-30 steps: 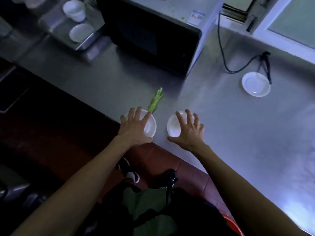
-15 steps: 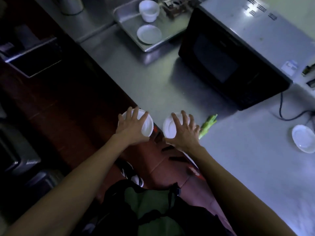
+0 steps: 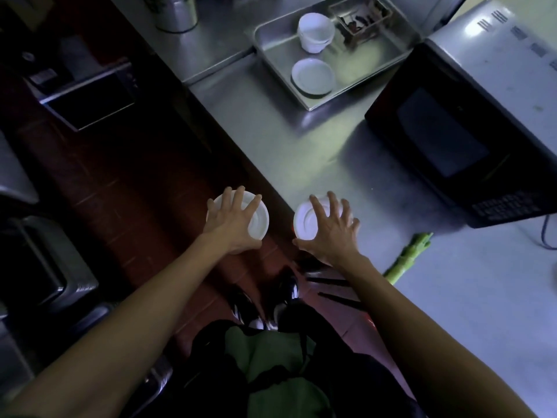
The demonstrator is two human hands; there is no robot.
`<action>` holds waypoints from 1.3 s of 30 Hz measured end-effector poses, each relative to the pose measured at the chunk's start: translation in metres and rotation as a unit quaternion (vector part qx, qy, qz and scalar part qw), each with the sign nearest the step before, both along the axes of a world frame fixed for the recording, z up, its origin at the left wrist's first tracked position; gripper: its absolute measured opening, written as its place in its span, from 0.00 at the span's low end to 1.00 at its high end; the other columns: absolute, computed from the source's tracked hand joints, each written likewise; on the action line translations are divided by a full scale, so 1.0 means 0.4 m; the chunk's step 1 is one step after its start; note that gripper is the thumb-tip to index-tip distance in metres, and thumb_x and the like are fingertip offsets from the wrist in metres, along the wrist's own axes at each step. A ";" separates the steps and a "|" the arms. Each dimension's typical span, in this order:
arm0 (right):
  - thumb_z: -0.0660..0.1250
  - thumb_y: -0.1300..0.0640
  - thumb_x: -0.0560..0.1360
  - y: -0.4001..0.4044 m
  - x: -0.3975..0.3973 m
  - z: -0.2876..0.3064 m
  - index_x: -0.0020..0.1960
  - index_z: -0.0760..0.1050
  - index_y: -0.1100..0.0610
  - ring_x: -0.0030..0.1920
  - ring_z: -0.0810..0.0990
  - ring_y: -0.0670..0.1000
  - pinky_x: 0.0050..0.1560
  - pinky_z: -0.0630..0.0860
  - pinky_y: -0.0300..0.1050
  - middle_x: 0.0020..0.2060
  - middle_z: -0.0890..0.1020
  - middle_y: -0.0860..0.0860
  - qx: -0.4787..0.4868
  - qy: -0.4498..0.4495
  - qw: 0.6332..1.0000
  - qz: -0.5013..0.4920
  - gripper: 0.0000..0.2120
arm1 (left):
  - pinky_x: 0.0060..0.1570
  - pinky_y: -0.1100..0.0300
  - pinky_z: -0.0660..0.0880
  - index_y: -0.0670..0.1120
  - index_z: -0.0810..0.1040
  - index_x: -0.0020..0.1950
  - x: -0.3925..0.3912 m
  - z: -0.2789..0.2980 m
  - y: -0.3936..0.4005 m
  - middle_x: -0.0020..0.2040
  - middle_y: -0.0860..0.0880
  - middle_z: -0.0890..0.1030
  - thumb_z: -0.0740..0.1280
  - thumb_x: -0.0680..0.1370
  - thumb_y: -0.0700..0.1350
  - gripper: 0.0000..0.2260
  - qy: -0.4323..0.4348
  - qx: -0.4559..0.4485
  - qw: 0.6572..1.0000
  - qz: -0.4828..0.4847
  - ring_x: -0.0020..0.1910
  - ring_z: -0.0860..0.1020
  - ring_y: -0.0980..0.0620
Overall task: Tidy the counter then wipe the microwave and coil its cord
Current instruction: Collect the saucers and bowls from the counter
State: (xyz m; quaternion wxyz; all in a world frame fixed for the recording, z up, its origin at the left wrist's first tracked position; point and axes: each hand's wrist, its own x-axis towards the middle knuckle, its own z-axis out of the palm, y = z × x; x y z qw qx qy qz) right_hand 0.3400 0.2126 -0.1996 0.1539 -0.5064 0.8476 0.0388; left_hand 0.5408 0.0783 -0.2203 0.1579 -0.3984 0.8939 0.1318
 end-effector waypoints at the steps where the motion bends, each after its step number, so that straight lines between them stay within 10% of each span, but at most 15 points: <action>1: 0.72 0.29 0.62 -0.015 0.000 -0.003 0.78 0.49 0.42 0.77 0.50 0.64 0.67 0.63 0.70 0.78 0.50 0.53 0.000 -0.001 1.000 -0.001 0.53 | 0.70 0.32 0.55 0.59 0.46 0.79 0.004 0.002 -0.012 0.79 0.45 0.46 0.67 0.63 0.69 0.51 0.003 0.000 1.000 0.002 0.78 0.45 0.39; 21: 0.72 0.29 0.62 -0.466 -0.184 0.016 0.78 0.51 0.43 0.77 0.49 0.65 0.68 0.61 0.72 0.78 0.51 0.53 -0.090 -0.064 0.993 -0.039 0.53 | 0.70 0.33 0.55 0.59 0.48 0.77 -0.159 0.107 -0.436 0.77 0.46 0.48 0.66 0.63 0.71 0.49 -0.017 -0.046 0.999 -0.008 0.77 0.46 0.40; 39: 0.73 0.29 0.61 -0.460 -0.361 0.020 0.78 0.51 0.42 0.76 0.49 0.64 0.68 0.60 0.70 0.79 0.48 0.52 -0.107 -0.078 0.980 -0.150 0.54 | 0.71 0.33 0.53 0.63 0.44 0.77 -0.493 0.114 -0.632 0.79 0.49 0.44 0.64 0.61 0.73 0.50 0.004 -0.030 0.992 -0.122 0.78 0.43 0.41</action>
